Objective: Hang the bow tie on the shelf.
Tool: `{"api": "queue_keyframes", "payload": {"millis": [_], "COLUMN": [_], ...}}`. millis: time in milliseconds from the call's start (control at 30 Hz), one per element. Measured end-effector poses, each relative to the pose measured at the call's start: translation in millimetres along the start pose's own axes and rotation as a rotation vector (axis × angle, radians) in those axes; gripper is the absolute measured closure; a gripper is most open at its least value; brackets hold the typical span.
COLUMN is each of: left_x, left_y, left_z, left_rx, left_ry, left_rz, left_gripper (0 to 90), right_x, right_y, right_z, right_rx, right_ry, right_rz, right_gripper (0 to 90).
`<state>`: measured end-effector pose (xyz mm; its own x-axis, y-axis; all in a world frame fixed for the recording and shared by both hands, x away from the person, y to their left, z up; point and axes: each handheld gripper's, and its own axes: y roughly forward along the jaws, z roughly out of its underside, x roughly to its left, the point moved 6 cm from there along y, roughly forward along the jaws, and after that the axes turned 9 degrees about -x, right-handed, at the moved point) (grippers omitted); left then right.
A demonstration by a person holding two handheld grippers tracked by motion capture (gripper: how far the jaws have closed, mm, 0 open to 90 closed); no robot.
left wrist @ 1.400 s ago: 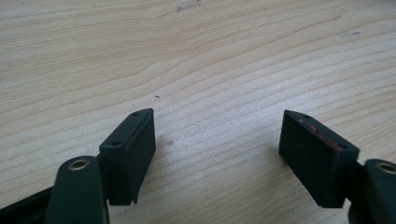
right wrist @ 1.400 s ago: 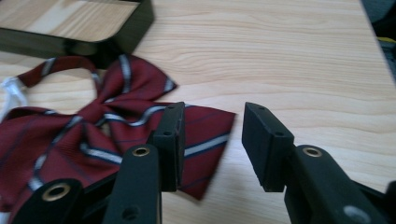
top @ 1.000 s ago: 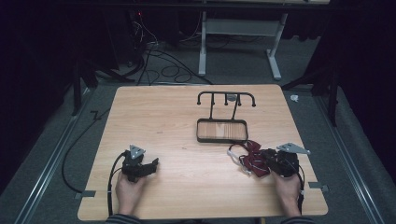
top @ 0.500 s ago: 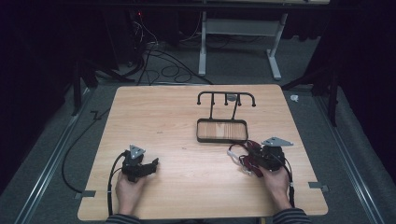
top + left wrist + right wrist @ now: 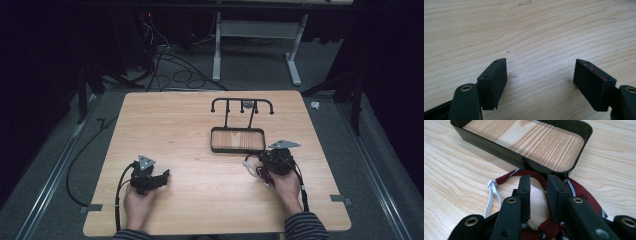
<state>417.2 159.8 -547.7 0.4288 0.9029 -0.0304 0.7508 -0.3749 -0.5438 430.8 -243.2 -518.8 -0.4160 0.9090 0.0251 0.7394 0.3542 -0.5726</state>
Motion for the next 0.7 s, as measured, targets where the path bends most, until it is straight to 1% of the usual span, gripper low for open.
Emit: {"api": "queue_keyframes", "payload": {"millis": [333,467,533,633,700], "left_x": [-0.1,-0.1,-0.1,-0.1,-0.1], "left_y": [0.0,0.0,0.0,0.0,0.1], "left_z": [0.0,0.0,0.0,0.0,0.0], "left_rx": [0.001,0.001,0.001,0.000,0.000], "left_ry": [0.001,0.001,0.001,0.000,0.000], "left_rz": [-0.001,-0.001,-0.001,0.000,-0.001], "left_gripper": [27.6,27.6,27.6,27.6,27.6], "right_x": [-5.4,-6.1,-5.4,-3.3,-3.1], "right_y": [12.4,15.2,16.7,19.4,19.9], "right_z": [1.3,3.9,4.6,6.3,6.5], "right_rx": [0.040,0.058,0.062,0.076,0.075], "right_ry": [0.001,0.002,0.002,-0.005,-0.008], "right_rz": [0.034,0.033,0.024,0.015,0.015], "right_gripper": [76.4,77.4,80.3,81.8,82.8]}}
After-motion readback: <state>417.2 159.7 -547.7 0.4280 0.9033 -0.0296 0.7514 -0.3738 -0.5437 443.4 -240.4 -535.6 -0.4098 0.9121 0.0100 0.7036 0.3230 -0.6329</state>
